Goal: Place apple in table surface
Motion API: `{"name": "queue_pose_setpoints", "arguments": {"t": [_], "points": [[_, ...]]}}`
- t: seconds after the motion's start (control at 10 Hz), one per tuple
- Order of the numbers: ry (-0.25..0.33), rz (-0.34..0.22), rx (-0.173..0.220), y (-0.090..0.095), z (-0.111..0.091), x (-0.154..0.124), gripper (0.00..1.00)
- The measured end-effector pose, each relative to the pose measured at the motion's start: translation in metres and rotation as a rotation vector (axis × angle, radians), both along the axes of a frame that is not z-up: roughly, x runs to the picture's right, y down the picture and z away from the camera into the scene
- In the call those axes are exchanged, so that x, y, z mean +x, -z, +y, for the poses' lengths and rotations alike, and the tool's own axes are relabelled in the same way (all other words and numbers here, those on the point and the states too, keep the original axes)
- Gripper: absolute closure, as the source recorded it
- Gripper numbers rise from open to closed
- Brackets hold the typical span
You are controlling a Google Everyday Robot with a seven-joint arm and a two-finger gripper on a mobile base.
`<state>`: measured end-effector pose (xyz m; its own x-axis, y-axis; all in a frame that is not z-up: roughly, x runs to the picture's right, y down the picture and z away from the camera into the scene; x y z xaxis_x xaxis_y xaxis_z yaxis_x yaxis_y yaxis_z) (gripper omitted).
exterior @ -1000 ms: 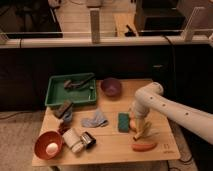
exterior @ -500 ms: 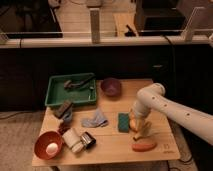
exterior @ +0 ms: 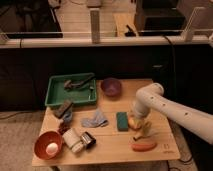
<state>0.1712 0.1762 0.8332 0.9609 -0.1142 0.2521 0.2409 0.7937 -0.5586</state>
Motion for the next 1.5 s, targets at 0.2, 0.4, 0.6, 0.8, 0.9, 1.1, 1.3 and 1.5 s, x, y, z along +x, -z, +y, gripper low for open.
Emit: {"name": "queue_pose_setpoints", "arguments": {"t": [0.2, 0.4, 0.6, 0.8, 0.9, 1.1, 1.3, 1.5], "points": [[0.001, 0.000, 0.003, 0.002, 0.000, -0.001, 0.61], [-0.009, -0.016, 0.024, 0.011, -0.005, -0.002, 0.64], [-0.007, -0.039, 0.045, 0.032, -0.017, -0.002, 0.64], [-0.003, -0.070, 0.065, 0.062, -0.037, -0.002, 0.64], [-0.002, -0.077, 0.074, 0.074, -0.044, 0.000, 0.64], [-0.003, -0.094, 0.110, 0.100, -0.061, 0.005, 0.64], [0.014, -0.120, 0.143, 0.124, -0.071, 0.004, 0.60], [0.035, -0.145, 0.174, 0.145, -0.076, 0.001, 0.58]]}}
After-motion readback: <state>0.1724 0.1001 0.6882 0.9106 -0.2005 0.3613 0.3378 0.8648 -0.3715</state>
